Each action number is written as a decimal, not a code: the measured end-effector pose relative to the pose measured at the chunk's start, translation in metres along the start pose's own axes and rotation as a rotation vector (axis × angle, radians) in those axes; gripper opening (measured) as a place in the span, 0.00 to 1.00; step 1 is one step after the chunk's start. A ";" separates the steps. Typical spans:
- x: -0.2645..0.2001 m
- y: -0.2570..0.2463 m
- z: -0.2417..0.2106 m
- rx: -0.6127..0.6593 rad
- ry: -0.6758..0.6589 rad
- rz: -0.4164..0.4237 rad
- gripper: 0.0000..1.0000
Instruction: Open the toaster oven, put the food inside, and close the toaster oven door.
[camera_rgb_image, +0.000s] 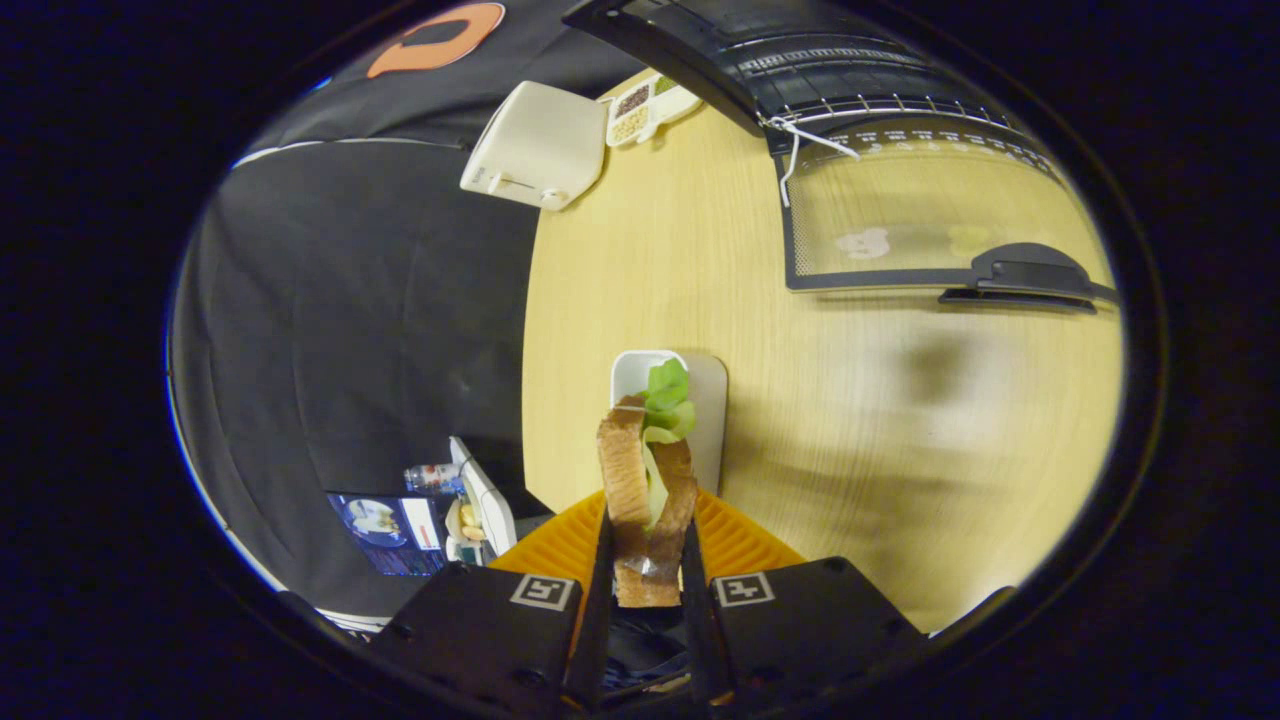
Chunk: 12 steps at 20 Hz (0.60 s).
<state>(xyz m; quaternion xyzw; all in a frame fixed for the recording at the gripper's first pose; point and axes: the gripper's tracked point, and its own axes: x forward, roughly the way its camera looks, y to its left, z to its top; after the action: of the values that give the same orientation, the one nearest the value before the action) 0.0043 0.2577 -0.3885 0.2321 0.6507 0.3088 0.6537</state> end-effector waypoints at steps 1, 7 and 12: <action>-0.007 0.006 -0.001 0.005 -0.005 0.015 0.37; -0.079 0.040 0.017 0.012 -0.134 0.108 0.36; -0.150 0.024 0.057 0.103 -0.371 0.137 0.36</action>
<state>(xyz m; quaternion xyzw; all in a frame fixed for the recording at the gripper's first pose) 0.0639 0.1745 -0.2626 0.3619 0.5168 0.2709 0.7270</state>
